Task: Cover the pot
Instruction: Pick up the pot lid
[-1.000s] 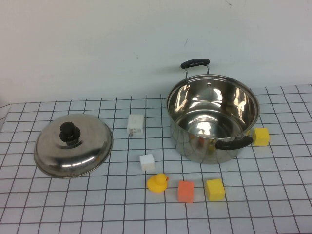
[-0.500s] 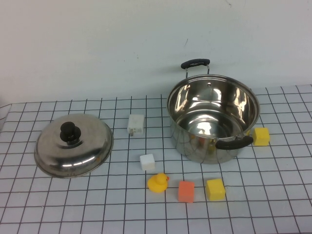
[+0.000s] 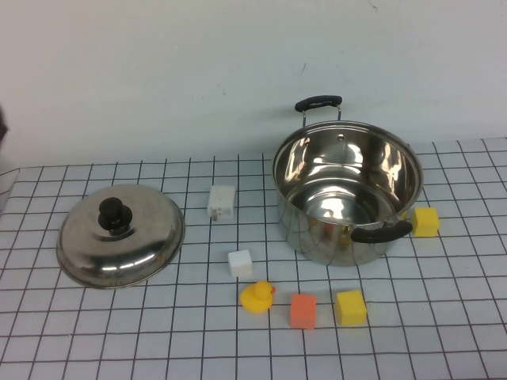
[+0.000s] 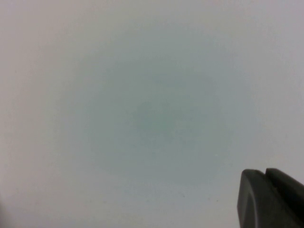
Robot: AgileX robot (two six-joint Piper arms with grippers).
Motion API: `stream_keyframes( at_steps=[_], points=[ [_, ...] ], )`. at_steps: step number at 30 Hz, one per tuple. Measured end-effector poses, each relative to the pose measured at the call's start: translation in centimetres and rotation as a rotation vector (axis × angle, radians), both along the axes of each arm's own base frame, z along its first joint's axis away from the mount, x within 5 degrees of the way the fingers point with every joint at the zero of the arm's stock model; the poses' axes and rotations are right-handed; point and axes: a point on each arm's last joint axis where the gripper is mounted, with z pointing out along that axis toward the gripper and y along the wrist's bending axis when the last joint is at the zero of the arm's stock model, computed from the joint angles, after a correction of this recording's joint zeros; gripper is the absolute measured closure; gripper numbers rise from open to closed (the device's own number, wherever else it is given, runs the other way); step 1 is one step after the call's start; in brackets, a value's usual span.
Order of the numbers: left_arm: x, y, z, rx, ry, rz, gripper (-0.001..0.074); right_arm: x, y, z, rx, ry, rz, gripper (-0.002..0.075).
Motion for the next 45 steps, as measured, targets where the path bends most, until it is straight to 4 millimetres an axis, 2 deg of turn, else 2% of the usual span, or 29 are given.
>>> stream_keyframes(
  at_steps=[5, 11, 21, 24, 29, 32, 36, 41, 45],
  points=[
    [3.7, -0.3, -2.3, 0.064, -0.021, -0.029, 0.0736, 0.0, 0.0, 0.0, 0.000, 0.000, 0.000, 0.0717],
    [6.9, -0.8, -4.9, 0.138, -0.106, -0.079, 0.0736, 0.0, 0.0, 0.0, 0.000, 0.000, 0.000, 0.0717],
    [10.3, -0.9, -11.0, 0.207, 0.007, -0.101, 0.0720, 0.0, 0.0, 0.0, 0.000, 0.000, 0.000, 0.0717],
    [11.0, -1.0, -12.5, 0.209, 0.017, -0.111, 0.0640, 0.0, 0.0, 0.0, 0.000, 0.000, 0.000, 0.0717],
    [11.9, -1.1, -15.0, 0.203, 0.014, -0.122, 0.0385, 0.0, 0.0, 0.0, 0.000, 0.000, 0.000, 0.0717],
    [12.3, -1.1, -16.6, 0.198, 0.051, -0.127, 0.0276, 0.0, 0.0, 0.0, 0.000, 0.000, 0.000, 0.0717],
    [12.6, -1.1, -18.8, 0.192, 0.103, -0.133, 0.0234, 0.0, 0.0, 0.0, 0.000, 0.000, 0.000, 0.0717],
    [12.9, -1.2, -20.4, 0.185, 0.108, -0.138, 0.0230, 0.0, 0.0, 0.0, 0.000, 0.000, 0.000, 0.0717],
    [13.0, -1.2, -22.5, 0.187, 0.161, -0.144, 0.0229, 0.0, 0.0, 0.0, 0.000, 0.000, 0.000, 0.0717]
  ],
)
